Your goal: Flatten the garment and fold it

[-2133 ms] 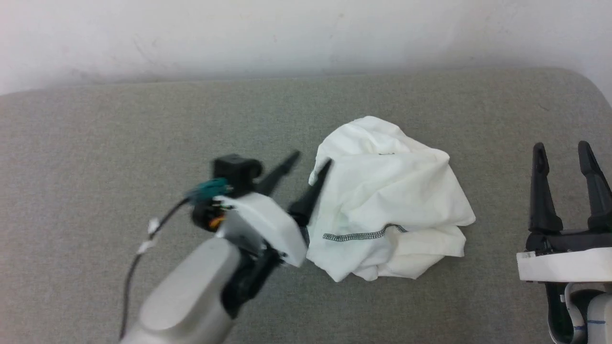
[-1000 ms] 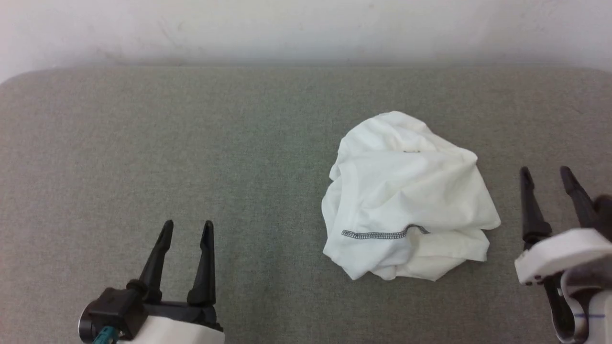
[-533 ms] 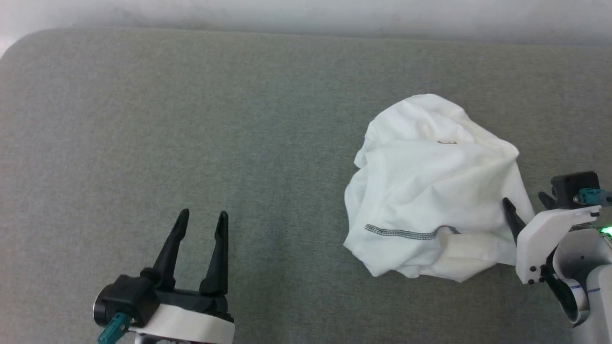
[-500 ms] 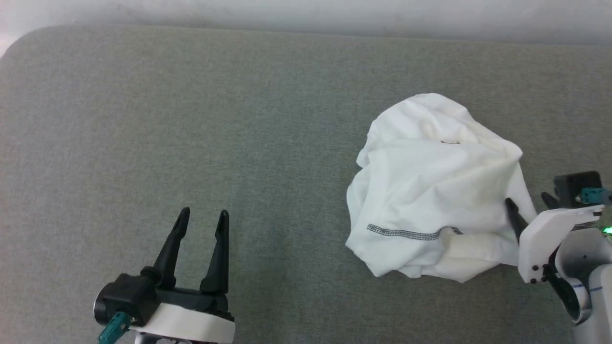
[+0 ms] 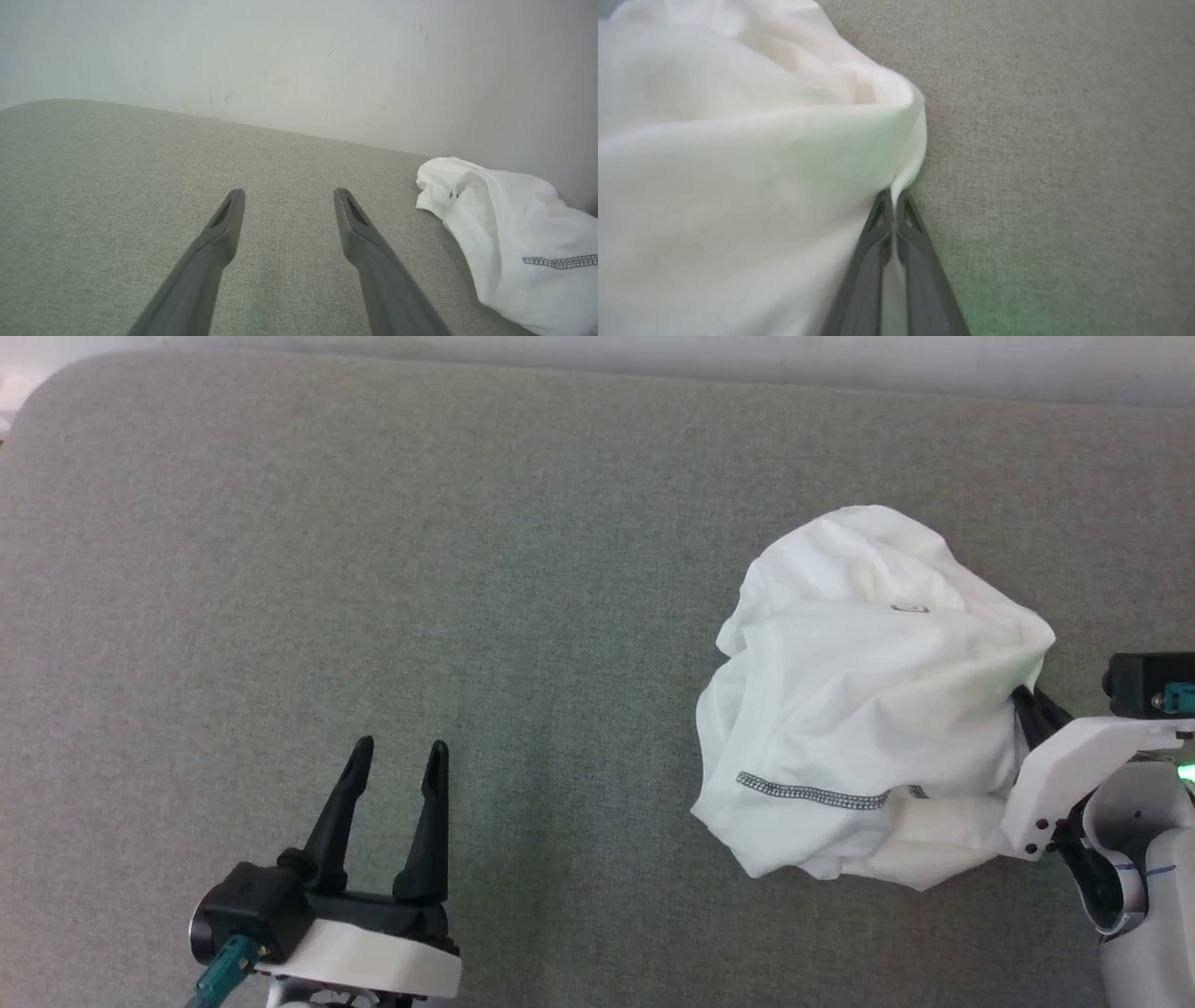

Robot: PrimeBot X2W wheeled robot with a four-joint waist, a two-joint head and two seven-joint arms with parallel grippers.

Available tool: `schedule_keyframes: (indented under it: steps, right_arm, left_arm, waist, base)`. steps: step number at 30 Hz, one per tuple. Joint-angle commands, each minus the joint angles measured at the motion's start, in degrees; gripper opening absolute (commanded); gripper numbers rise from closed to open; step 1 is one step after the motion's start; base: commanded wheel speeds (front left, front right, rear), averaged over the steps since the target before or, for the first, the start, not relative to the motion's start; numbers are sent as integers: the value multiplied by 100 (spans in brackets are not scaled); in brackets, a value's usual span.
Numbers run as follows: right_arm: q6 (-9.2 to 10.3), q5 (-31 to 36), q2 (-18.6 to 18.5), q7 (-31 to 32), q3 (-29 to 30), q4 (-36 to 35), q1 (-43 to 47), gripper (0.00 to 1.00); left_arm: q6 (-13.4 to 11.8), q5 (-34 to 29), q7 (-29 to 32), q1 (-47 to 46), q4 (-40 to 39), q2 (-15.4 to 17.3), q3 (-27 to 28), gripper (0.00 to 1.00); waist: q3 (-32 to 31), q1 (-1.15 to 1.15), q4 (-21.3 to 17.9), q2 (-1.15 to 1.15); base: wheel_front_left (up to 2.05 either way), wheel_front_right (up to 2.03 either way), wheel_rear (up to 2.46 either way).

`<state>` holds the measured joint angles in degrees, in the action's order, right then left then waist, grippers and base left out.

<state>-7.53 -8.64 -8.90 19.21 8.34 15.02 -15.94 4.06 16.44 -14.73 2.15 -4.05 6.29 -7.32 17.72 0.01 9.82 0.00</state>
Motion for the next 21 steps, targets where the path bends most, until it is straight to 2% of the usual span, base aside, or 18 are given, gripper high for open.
schedule_keyframes:
  steps: [1,8,13,17,21]
  right_arm:
    - [4,-44,32,-76,25,19,-53,0]
    - [4,-299,-104,-130,84,-789,-319,0]
    - [4,-320,-538,248,1,-1575,-779,0]
    - [4,-393,-740,610,-487,-1910,-1320,0]
    - [4,-590,-575,790,-1329,-1876,-1842,0]
  left_arm:
    - [52,-72,-27,-62,41,-42,47,100]
    - [65,-110,-27,168,145,-113,144,100]
    - [41,-94,-27,384,147,-178,160,100]
    - [21,-71,-27,515,135,-212,178,100]
    - [16,-46,-27,604,134,-235,200,100]
  waist:
    - [-215,-1,-102,0]
    - [-941,-1,-210,0]
    - [-1373,-1,-124,0]
    - [-1561,-1,-20,0]
    - [-1614,-1,64,0]
  base:
    - [0,0,0]
    - [0,0,0]
    - [0,0,0]
    - [0,0,0]
    - [0,0,0]
